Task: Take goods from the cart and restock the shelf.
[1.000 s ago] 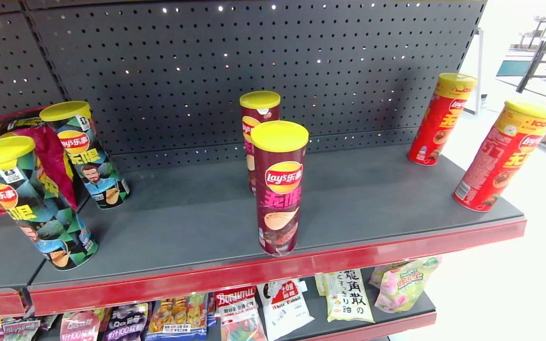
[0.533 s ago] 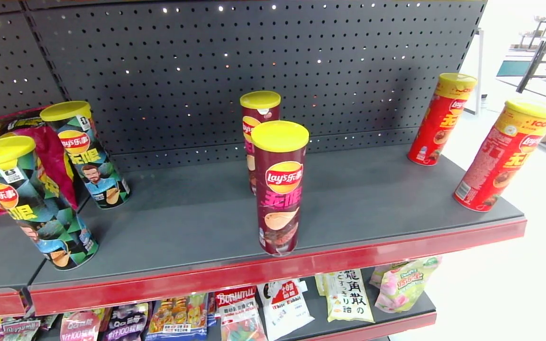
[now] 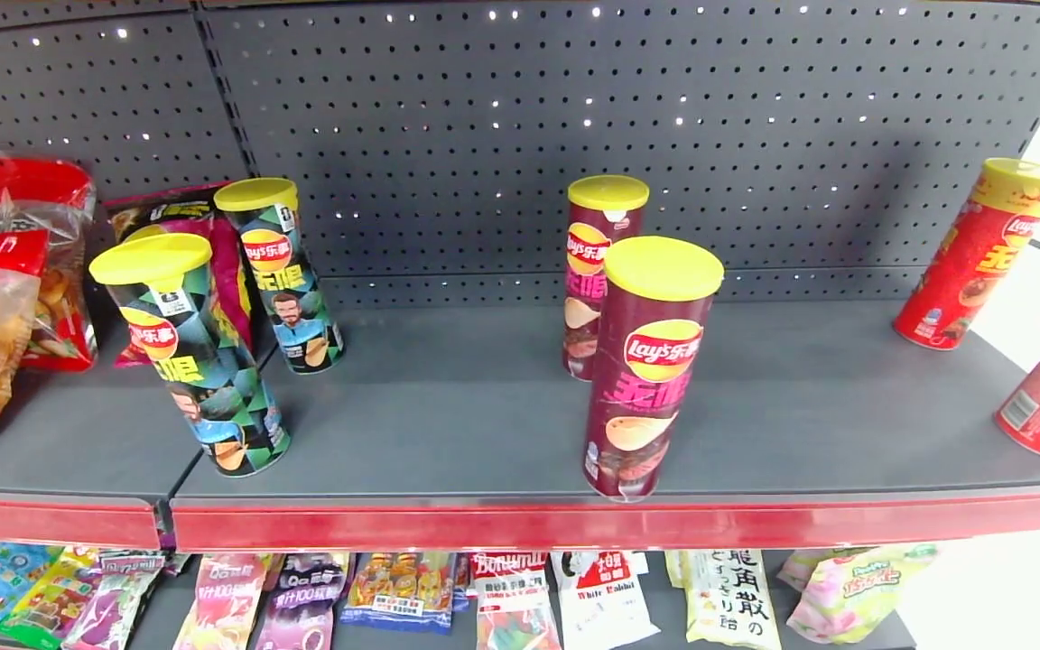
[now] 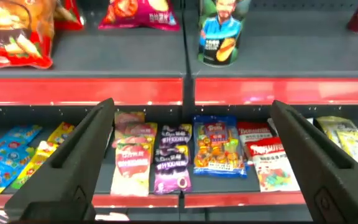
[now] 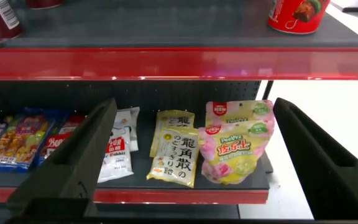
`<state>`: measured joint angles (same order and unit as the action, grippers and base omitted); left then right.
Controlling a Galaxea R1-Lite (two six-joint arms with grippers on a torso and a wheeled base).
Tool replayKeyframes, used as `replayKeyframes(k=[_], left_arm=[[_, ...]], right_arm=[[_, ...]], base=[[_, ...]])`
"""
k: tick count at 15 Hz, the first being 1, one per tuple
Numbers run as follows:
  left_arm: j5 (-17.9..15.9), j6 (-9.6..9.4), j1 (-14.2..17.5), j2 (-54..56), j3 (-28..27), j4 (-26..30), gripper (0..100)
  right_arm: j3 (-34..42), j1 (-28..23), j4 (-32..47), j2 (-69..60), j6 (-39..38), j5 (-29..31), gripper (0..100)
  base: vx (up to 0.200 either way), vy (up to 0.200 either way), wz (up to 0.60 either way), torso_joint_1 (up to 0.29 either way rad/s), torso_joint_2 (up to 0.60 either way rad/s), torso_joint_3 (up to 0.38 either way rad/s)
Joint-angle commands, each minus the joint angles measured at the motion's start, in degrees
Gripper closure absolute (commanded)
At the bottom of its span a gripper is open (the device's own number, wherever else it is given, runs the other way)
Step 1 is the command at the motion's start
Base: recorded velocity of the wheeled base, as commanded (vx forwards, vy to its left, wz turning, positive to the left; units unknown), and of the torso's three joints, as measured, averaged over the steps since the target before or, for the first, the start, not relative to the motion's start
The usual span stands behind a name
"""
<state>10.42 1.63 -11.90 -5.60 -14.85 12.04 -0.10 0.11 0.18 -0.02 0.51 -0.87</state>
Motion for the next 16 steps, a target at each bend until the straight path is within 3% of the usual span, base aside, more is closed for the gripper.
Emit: replayKeyframes(k=[1, 3, 5, 6, 7, 8, 11, 13, 16], left_arm=[[0.0, -0.05, -0.1, -0.2, 1.0, -0.1, 0], [0.0, 0.3, -0.1, -0.1, 4.1, -1.4, 0], [-1.0, -0.05, -0.1, -0.1, 9.6, -6.8, 0], [-1.4, -0.14, 0.0, -0.1, 13.5, -10.8, 0], [-1.7, -0.05, -0.1, -0.2, 14.8, -14.9, 0], [-1.8, 0.39, -0.1, -0.1, 14.8, -14.7, 0], [-1.5, 0.74, -0.1, -0.1, 14.8, -14.6, 0], [-1.5, 0.74, -0.1, -0.1, 14.8, -14.5, 0], [-1.1, 1.09, 0.0, -0.1, 14.8, -14.6, 0]], right_arm=[[0.0, 0.0, 0.0, 0.0, 0.2, 0.0, 0], [-2.5, 0.1, -0.4, 1.0, 0.5, -2.2, 0], [-24.6, 1.0, -0.7, 26.7, -4.6, -3.7, 0], [-31.0, 3.4, -0.6, 33.7, -4.1, -6.9, 0], [-33.3, 6.1, -0.6, 37.7, 0.5, -9.5, 0], [-33.5, 9.9, -0.8, 41.9, 5.4, -10.7, 0], [-35.4, 23.7, -0.8, 51.8, 5.6, -10.5, 0], [-35.8, 25.2, -0.9, 57.2, 4.9, -10.5, 0], [-37.2, 25.7, -10.3, 72.4, 4.9, -9.2, 0]], base=[[0.0, 0.0, 0.0, 0.0, 0.0, 0.0], [0.0, 0.0, 0.0, 0.0, 0.0, 0.0], [0.0, 0.0, 0.0, 0.0, 0.0, 0.0], [0.0, 0.0, 0.0, 0.0, 0.0, 0.0], [0.0, 0.0, 0.0, 0.0, 0.0, 0.0], [0.0, 0.0, 0.0, 0.0, 0.0, 0.0], [0.0, 0.0, 0.0, 0.0, 0.0, 0.0], [0.0, 0.0, 0.0, 0.0, 0.0, 0.0], [0.0, 0.0, 0.0, 0.0, 0.0, 0.0]])
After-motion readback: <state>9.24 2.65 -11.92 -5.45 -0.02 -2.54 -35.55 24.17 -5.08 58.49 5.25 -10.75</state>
